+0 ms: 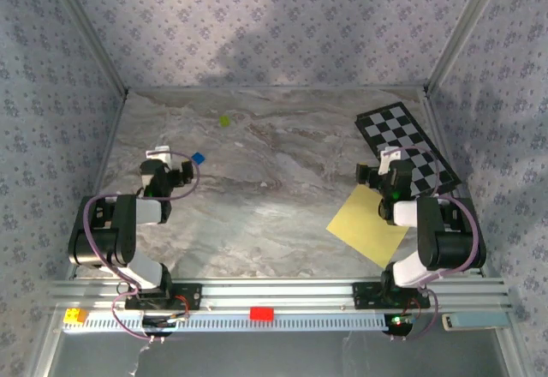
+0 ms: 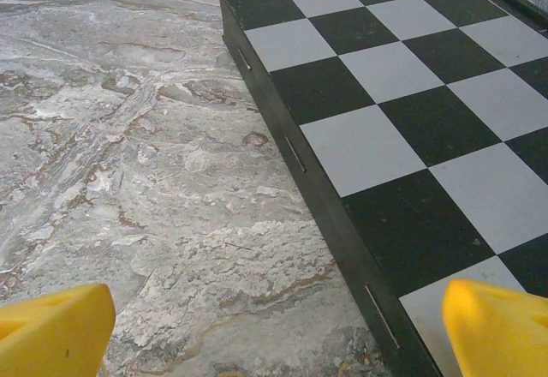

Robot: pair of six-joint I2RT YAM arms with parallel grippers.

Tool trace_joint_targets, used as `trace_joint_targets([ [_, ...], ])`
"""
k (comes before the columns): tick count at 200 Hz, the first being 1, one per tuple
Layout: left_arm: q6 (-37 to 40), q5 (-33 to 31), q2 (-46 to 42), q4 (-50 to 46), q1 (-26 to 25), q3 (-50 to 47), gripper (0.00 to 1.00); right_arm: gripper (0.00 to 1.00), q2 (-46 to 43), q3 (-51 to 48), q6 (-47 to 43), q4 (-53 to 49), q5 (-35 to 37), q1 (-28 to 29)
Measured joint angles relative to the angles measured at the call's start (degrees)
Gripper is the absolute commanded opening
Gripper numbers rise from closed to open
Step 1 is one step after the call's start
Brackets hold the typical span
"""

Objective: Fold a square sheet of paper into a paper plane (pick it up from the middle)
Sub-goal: Move the square sheet of paper to the center of the table.

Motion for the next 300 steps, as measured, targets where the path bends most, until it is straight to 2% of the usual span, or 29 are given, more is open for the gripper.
trace_joint_targets([
  [192, 0.0, 0.28, 0.0, 0.07, 0.17, 0.0, 1.0, 1.0, 0.0, 0.0, 0.0, 0.04, -0.42, -0.04],
  [258, 0.42, 1.2, -0.52, 7.56, 0.17, -5.64, 1.0, 1.0, -0.02, -0.55, -0.24, 2.27, -0.39, 1.09],
  [283, 0.63, 1.33, -4.02, 6.23, 0.15, -6.32, 1.0, 1.0, -2.32, -0.81, -0.46, 0.39, -0.37, 1.2],
  [300, 0.0, 0.48, -10.08, 1.27, 0.15, -5.4, 1.0, 1.0, -6.64, 1.68, -0.07, -7.58, -0.44, 1.18],
])
